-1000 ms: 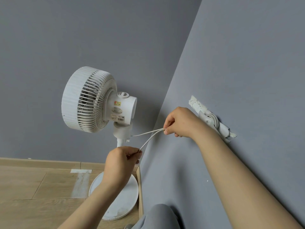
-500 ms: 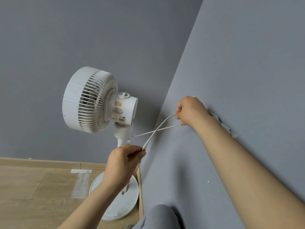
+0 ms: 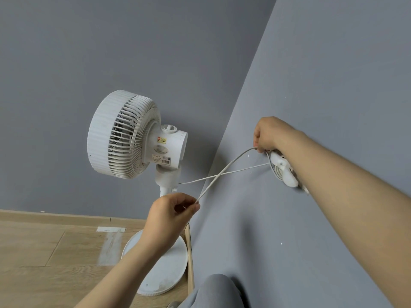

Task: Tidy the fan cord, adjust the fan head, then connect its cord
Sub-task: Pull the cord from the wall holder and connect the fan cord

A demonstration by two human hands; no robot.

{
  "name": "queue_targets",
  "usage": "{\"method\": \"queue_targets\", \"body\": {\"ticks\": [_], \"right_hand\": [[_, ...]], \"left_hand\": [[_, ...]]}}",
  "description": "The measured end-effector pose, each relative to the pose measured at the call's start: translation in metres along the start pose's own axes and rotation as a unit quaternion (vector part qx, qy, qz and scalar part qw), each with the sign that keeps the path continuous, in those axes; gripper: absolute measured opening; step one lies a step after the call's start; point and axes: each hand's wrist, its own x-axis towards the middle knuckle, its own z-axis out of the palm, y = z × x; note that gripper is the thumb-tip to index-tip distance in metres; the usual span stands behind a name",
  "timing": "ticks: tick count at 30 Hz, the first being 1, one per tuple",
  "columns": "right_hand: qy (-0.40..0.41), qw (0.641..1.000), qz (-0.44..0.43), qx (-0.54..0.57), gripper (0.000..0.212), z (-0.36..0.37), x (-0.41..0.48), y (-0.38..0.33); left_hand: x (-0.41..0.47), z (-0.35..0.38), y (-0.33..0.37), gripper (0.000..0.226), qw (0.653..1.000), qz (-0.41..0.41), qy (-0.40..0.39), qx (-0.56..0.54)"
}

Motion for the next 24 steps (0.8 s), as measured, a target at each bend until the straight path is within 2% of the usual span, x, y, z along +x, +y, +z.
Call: {"method": "queue_targets", "body": {"ticks": [3,7,9,12,14,16,18,24], "right_hand": [[0.026,0.999,0.017,-0.011,0.025,-0.002,0.002,0.003],[0.065,0.996,0.036,-0.052,0.007,-0.011,-0.002,0.004],[0.06,0.995,0.057,-0.061,0.017,-0.018,-0.007,0.005],[0.041,0.994,0.088,-0.058,0.021,-0.03,-0.011,0.008],[0.005,0.995,0.099,-0.024,0.026,-0.038,-0.011,0.012],[-0.035,0.992,0.105,0.052,0.018,-0.044,-0.014,0.016],[-0.088,0.985,0.121,0.08,0.018,-0.044,-0.02,0.02],[-0.059,0.976,0.126,0.168,0.014,-0.035,-0.04,0.032]], "left_hand": [[0.0,0.001,0.005,0.006,1.0,0.017,0.002,0.008],[-0.001,0.001,0.011,0.012,1.0,0.028,-0.005,0.002],[-0.002,0.001,0.013,0.013,1.0,0.028,-0.004,-0.005],[-0.003,-0.001,0.018,0.013,0.999,0.029,0.003,-0.016],[-0.003,-0.003,0.02,0.012,0.999,0.032,0.008,-0.02],[-0.003,-0.004,0.021,0.011,0.999,0.033,0.014,-0.023],[-0.004,-0.005,0.022,0.011,0.999,0.034,0.018,-0.022],[-0.011,-0.007,0.025,0.015,0.999,0.041,0.014,-0.021]]}}
